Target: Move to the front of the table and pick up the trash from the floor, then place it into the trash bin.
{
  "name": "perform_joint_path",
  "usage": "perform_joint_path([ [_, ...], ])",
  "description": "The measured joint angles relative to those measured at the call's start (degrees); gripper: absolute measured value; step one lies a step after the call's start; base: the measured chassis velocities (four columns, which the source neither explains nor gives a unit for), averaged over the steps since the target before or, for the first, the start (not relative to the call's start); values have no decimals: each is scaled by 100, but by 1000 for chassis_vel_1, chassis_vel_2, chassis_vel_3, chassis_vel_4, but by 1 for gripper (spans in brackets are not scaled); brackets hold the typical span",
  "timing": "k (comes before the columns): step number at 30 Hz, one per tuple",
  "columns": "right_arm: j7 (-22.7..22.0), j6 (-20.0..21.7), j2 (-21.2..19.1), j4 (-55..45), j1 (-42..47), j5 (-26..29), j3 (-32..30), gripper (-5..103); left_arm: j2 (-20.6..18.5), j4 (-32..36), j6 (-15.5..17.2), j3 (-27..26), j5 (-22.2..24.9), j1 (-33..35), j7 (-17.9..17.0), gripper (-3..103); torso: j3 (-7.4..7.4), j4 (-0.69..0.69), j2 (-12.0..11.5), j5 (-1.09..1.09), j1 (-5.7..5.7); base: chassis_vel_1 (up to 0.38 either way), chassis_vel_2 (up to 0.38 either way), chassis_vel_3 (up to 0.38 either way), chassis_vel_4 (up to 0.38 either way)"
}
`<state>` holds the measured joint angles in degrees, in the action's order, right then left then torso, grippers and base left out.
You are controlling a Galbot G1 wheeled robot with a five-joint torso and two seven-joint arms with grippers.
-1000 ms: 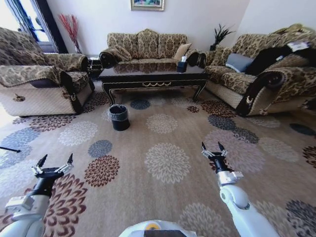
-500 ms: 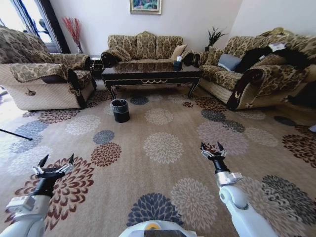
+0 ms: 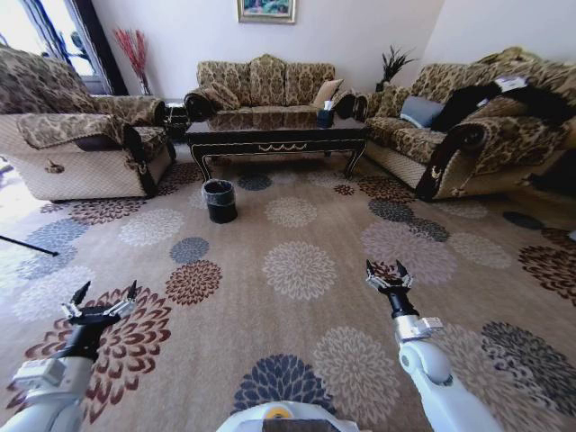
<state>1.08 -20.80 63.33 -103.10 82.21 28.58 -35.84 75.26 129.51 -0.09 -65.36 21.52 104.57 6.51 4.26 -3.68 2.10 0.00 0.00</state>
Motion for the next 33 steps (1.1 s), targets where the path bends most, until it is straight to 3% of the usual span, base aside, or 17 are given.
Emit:
perform_joint_path([
  [19,132,-10,76,-202,181,-88,-90,100,109,160,-137,-56,21,187,-1,100,-1,0,0,0,0,0,0,0,0],
  [33,426,-189,28,-126,125,-56,-79,100,139,119,-136,101,-93,73,5,100,1,0,1,-1,1,-93,89,95,-83],
])
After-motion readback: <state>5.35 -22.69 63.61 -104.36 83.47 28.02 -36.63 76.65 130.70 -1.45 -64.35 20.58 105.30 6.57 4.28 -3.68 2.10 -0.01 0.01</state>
